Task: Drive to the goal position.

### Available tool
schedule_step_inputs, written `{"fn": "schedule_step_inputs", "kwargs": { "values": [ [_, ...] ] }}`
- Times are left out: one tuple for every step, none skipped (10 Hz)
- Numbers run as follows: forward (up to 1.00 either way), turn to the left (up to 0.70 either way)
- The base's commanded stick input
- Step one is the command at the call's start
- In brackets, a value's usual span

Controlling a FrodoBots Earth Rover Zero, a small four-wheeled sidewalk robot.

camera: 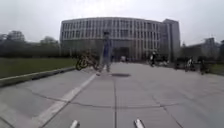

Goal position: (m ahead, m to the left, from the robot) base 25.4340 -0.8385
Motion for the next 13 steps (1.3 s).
{"fn": "schedule_step_inputs", "kwargs": {
  "values": [
    [0.85,-0.34],
    [0.85,-0.34],
    [0.85,-0.22],
    [0.85,-0.04],
    [0.85,-0.04],
    [0.85,-0.04],
    [0.85,-0.04],
    [0.85,-0.04],
    [0.85,-0.04],
    [0.85,-0.04],
    [0.85,-0.04],
    [0.85,-0.04],
    [0.85,-0.04]
  ]
}}
